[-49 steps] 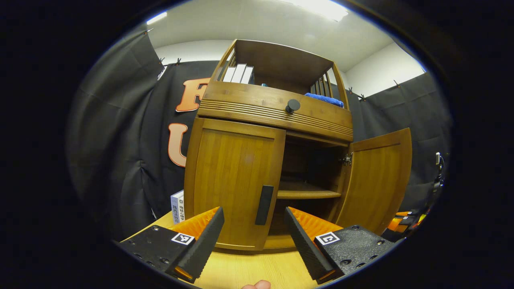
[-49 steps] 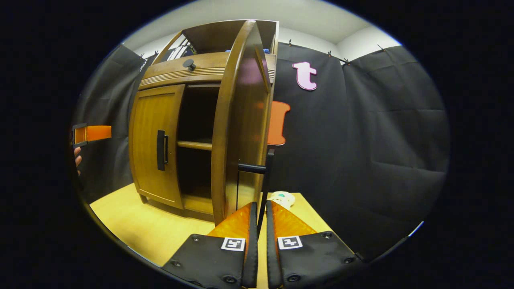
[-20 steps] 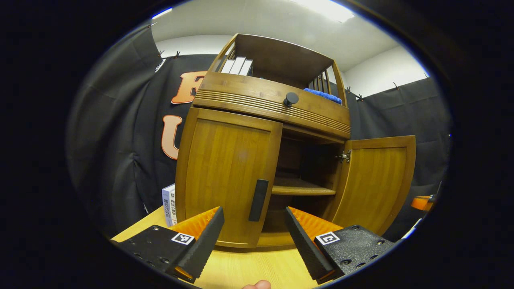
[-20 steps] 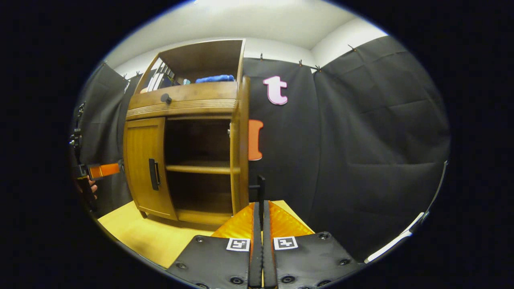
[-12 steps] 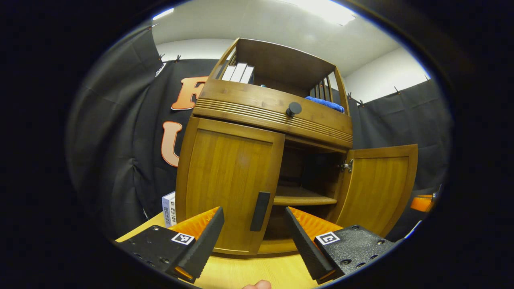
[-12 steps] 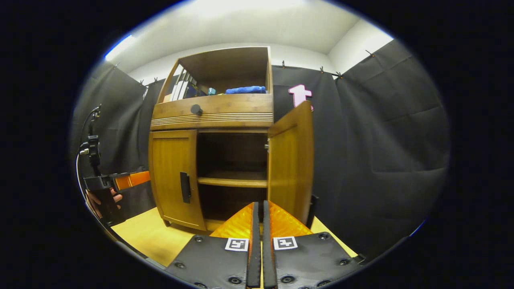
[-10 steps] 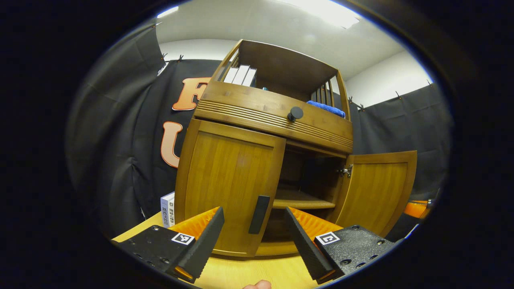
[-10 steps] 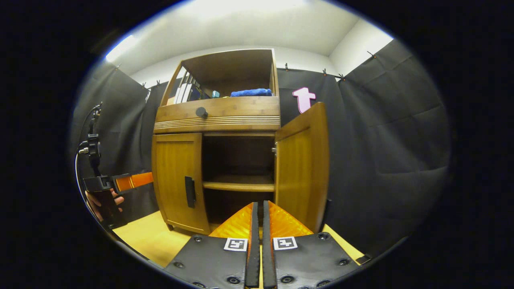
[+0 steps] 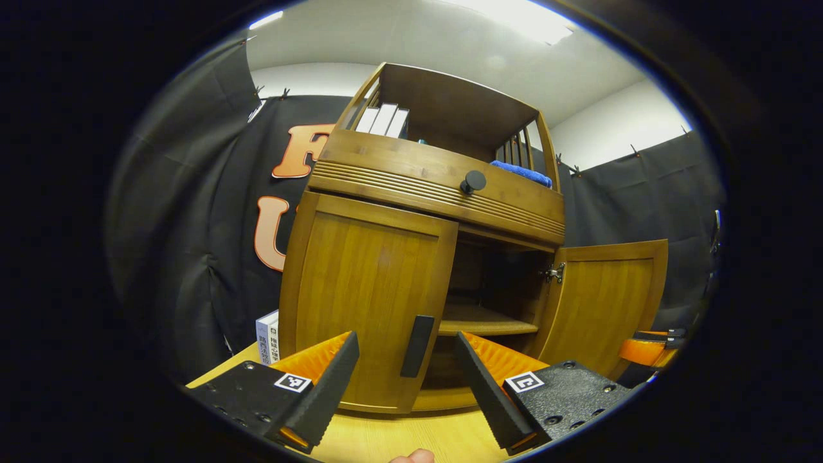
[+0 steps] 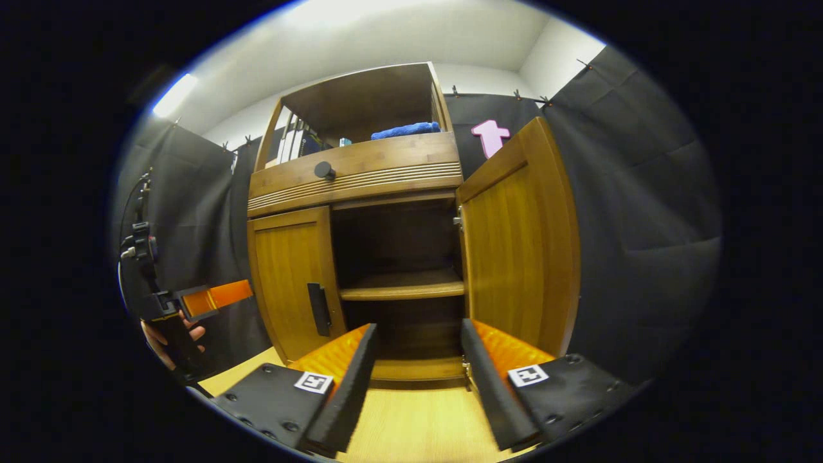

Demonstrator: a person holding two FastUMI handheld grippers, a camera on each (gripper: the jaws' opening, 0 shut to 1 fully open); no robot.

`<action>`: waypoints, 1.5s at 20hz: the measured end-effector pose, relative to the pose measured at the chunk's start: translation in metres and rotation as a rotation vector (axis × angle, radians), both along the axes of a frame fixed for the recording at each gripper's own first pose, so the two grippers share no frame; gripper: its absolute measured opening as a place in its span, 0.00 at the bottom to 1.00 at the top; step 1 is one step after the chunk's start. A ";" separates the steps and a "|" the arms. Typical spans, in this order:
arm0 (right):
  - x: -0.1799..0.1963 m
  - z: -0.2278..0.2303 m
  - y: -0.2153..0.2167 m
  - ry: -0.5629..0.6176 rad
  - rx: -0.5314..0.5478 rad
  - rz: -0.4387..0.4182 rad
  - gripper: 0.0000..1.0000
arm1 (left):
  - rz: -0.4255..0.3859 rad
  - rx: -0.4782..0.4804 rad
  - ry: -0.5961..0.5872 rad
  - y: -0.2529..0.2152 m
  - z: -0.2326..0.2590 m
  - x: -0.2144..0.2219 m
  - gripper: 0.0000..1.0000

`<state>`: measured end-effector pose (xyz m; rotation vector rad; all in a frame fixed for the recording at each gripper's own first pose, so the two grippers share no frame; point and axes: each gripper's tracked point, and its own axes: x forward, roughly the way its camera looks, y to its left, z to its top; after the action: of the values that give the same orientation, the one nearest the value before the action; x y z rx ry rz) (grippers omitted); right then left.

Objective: Open the right door of the double-door shoe cabinet with the right hand, and open the left door with the left hand.

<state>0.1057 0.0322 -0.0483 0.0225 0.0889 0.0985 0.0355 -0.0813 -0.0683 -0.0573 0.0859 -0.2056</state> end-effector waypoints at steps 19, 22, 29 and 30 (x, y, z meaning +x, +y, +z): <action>-0.007 -0.003 -0.015 0.008 -0.056 -0.079 0.98 | 0.091 0.099 0.036 -0.031 -0.090 0.147 0.90; -0.005 -0.005 -0.017 0.010 -0.052 -0.088 1.00 | 0.080 0.115 0.058 -0.038 -0.098 0.156 0.94; 0.005 -0.006 -0.026 0.012 -0.045 -0.105 0.98 | 0.112 0.118 0.079 -0.030 -0.107 0.164 0.89; 0.007 -0.008 -0.028 0.015 -0.044 -0.111 0.98 | 0.113 0.126 0.075 -0.030 -0.106 0.162 0.90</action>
<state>0.1130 0.0040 -0.0559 -0.0161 0.1045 -0.0141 0.1972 -0.1111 -0.1741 0.0558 0.1693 -0.0850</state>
